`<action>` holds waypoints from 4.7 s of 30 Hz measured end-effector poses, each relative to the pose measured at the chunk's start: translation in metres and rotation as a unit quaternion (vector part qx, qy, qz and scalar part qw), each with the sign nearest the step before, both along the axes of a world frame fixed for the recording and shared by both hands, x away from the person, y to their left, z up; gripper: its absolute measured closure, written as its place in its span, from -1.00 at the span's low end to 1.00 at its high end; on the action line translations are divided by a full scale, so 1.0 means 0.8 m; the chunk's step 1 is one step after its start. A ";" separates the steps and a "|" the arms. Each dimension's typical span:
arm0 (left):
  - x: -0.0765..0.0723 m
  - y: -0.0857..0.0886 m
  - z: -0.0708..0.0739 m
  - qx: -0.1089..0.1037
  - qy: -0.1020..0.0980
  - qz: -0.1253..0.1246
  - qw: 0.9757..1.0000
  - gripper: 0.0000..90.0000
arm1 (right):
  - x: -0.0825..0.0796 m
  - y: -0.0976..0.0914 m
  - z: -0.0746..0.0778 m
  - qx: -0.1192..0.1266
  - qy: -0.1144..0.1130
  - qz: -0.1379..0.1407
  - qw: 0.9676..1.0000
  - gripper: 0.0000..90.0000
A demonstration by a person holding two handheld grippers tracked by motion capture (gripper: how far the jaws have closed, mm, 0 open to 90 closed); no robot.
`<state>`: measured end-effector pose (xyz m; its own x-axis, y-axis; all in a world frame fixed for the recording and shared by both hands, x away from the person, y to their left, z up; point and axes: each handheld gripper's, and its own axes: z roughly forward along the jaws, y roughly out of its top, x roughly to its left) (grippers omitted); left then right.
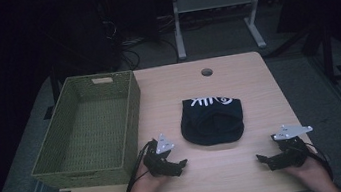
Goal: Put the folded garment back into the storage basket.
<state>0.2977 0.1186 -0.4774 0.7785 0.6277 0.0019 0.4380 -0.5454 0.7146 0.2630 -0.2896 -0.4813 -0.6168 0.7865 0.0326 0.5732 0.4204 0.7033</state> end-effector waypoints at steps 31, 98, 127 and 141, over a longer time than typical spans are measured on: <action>-0.001 0.001 0.000 0.000 0.000 -0.004 1.000 -0.73 | 0.060 0.010 0.062 0.058 -0.015 0.028 0.998 1.00; -0.002 0.002 0.000 -0.005 0.000 -0.006 1.000 -0.73 | 0.268 0.046 0.033 0.037 0.041 -0.021 0.998 1.00; -0.002 0.002 0.000 -0.005 0.000 -0.005 1.000 -0.73 | 0.227 0.036 0.026 0.029 0.066 0.023 0.997 1.00; -0.002 0.003 0.000 -0.004 0.001 -0.006 1.000 -0.73 | 0.181 0.040 0.027 0.026 0.053 0.057 0.997 1.00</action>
<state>0.2958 0.1209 -0.4776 0.7864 0.6178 -0.0040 0.4321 -0.5453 0.7183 0.4076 -0.2577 -0.4597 -0.6931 0.7070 0.1406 0.5959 0.4522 0.6636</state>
